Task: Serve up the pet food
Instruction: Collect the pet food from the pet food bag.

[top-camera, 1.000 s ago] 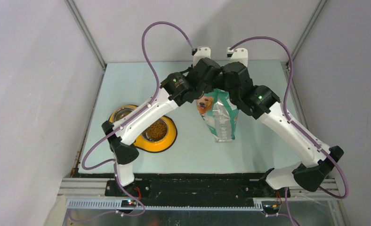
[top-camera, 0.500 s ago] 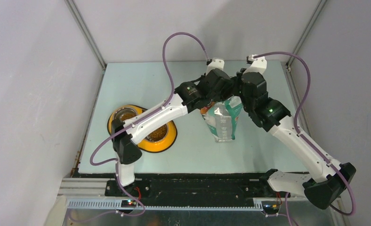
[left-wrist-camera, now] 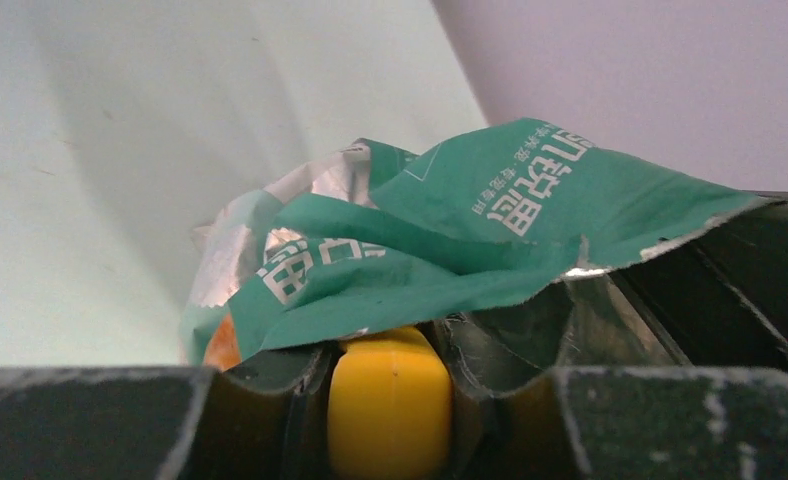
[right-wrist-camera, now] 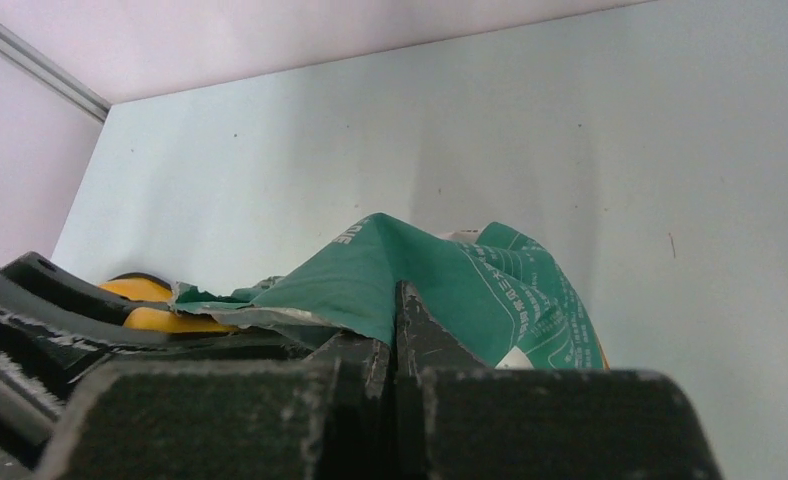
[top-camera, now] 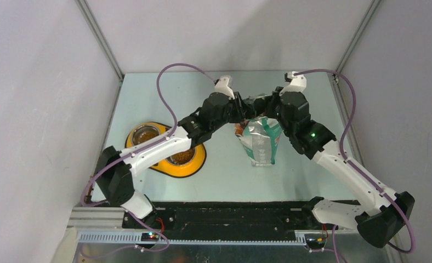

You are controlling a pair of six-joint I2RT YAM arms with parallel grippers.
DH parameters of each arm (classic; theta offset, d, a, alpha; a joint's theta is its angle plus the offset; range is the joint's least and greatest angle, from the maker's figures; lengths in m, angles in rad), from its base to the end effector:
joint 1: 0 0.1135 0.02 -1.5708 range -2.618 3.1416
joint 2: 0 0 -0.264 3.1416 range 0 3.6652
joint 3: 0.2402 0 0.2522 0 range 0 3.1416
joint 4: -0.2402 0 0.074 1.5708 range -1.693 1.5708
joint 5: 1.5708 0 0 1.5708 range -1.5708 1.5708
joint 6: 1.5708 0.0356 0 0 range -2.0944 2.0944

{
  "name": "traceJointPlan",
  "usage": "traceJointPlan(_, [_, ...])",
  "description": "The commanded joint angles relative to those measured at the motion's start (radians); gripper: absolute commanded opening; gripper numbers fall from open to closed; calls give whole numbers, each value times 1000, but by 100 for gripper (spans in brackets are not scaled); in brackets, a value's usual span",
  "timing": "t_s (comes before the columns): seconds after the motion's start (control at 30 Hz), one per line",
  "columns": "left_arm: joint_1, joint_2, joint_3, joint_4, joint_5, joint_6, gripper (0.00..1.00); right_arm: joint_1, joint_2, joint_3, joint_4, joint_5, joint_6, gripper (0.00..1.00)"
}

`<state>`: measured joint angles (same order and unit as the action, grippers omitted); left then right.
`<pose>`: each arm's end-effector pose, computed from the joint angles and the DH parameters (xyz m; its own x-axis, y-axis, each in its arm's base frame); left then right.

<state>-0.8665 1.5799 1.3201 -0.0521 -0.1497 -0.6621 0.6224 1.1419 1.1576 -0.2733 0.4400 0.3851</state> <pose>0.2491 -0.2850 0.3390 -0.5635 -0.2757 -0.7788 0.3997 0.7340 -0.5490 0.2176 0.1374 0.3904 -0.2643 0.2287 -0.9369 -0.1009 0.9596 0.2627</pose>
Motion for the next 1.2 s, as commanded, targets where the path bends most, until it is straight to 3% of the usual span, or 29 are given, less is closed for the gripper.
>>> traceJointPlan(0.0, [-7,-101,-101,102,207,-291,0,-61,-100,5,8,160,-4,0])
traceJointPlan(0.27, [-7,-249,-180,150,102,-347,0,-62,-138,5,18,123,-48,0])
traceJointPlan(0.63, [-11,-381,-171,24,-49,-324,0,-61,-180,36,28,41,-148,0])
traceJointPlan(0.97, [-11,-452,-191,5,-179,-377,0,-61,-161,216,-66,-72,-488,0])
traceJointPlan(1.17, [-13,-471,-218,32,-229,-435,0,-61,-113,352,-195,-115,-498,0])
